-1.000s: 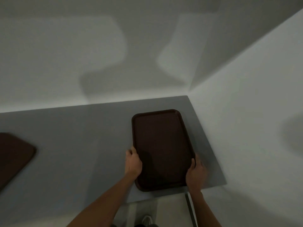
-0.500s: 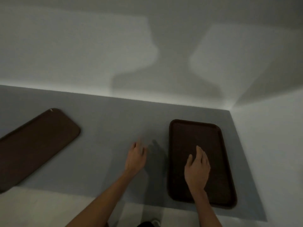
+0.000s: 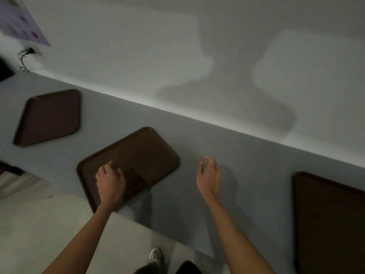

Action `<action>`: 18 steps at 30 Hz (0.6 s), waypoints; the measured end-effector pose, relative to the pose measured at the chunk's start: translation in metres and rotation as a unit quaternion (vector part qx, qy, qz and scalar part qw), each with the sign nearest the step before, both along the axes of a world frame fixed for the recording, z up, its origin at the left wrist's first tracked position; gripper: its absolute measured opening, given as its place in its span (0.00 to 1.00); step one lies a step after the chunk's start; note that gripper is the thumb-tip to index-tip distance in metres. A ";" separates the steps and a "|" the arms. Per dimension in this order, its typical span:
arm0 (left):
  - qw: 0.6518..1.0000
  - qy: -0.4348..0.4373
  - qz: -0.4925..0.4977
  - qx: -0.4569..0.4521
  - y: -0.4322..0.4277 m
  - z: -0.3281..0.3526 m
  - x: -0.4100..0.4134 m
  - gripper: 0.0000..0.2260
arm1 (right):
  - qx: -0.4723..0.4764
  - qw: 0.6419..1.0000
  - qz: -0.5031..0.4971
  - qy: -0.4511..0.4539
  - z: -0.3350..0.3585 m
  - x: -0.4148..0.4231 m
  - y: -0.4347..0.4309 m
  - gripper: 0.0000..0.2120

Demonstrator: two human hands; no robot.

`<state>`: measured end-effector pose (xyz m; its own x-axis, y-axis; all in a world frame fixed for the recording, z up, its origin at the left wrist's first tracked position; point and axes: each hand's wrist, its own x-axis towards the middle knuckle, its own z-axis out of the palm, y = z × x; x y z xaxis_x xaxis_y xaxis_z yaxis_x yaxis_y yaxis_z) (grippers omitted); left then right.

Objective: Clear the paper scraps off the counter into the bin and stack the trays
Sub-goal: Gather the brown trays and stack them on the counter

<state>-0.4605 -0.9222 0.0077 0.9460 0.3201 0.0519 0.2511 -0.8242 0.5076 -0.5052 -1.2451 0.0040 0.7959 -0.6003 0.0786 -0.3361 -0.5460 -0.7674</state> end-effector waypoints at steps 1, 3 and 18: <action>1.000 0.011 0.007 0.010 0.025 -0.004 0.011 0.21 | 0.020 1.000 0.003 0.015 -0.003 0.013 0.019 0.11; 0.999 0.035 0.004 0.019 0.070 -0.013 0.034 0.22 | 0.052 0.997 0.006 0.061 -0.011 0.033 0.053 0.12; 0.961 0.209 -0.175 0.055 0.167 -0.049 0.172 0.11 | 0.125 0.957 -0.037 0.259 -0.051 0.052 0.169 0.10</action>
<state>-0.2883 -0.7553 -0.0417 0.9403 -0.0074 -0.3402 0.1112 -0.9382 0.3279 -0.4534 -1.0756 -0.0474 0.6442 -0.6045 -0.4685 -0.7371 -0.3273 -0.5912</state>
